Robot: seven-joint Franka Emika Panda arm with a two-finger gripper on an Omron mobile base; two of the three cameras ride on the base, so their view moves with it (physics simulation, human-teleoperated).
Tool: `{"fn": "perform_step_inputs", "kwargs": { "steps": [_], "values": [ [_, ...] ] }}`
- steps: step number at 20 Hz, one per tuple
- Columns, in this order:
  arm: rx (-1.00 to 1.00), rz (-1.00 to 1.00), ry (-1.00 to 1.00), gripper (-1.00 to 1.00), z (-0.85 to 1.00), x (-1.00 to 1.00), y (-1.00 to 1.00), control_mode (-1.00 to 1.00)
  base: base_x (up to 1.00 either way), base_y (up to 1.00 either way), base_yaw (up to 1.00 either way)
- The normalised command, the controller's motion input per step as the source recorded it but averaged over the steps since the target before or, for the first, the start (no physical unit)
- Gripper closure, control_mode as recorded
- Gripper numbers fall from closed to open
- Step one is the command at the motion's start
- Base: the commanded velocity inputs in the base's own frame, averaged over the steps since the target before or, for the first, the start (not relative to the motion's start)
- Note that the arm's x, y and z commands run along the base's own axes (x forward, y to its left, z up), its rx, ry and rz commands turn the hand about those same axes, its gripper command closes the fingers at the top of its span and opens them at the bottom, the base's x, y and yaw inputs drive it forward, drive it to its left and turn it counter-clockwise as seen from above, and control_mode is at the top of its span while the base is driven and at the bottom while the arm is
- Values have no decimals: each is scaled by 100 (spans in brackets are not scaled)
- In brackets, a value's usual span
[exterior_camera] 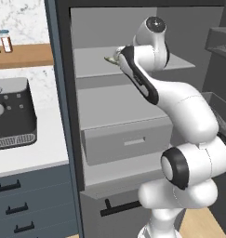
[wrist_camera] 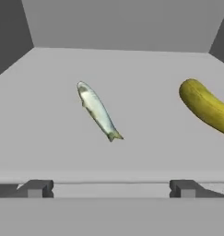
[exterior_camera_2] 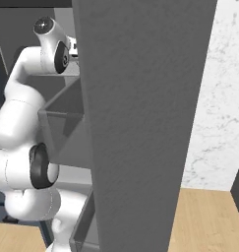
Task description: Place one cucumber and one fish in each tupperware on the nearby counter, to pack two identical lunches.
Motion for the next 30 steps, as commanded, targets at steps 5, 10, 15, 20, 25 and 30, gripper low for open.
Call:
{"fn": "perform_step_inputs", "kwargs": {
  "steps": [5,10,15,20,25,30],
  "values": [
    [0,4,4,-100,-52,43,23,-100,0,0,0],
    [0,3,0,-100,-38,65,18,-100,0,0,0],
    [-2,5,0,100,-42,64,5,-100,0,0,0],
    [0,10,-1,100,-47,51,-1,-100,0,0,0],
    [0,10,-7,100,-43,40,-11,-100,0,0,0],
    [0,5,-25,100,-16,-31,-13,-100,0,0,0]
  ]
}}
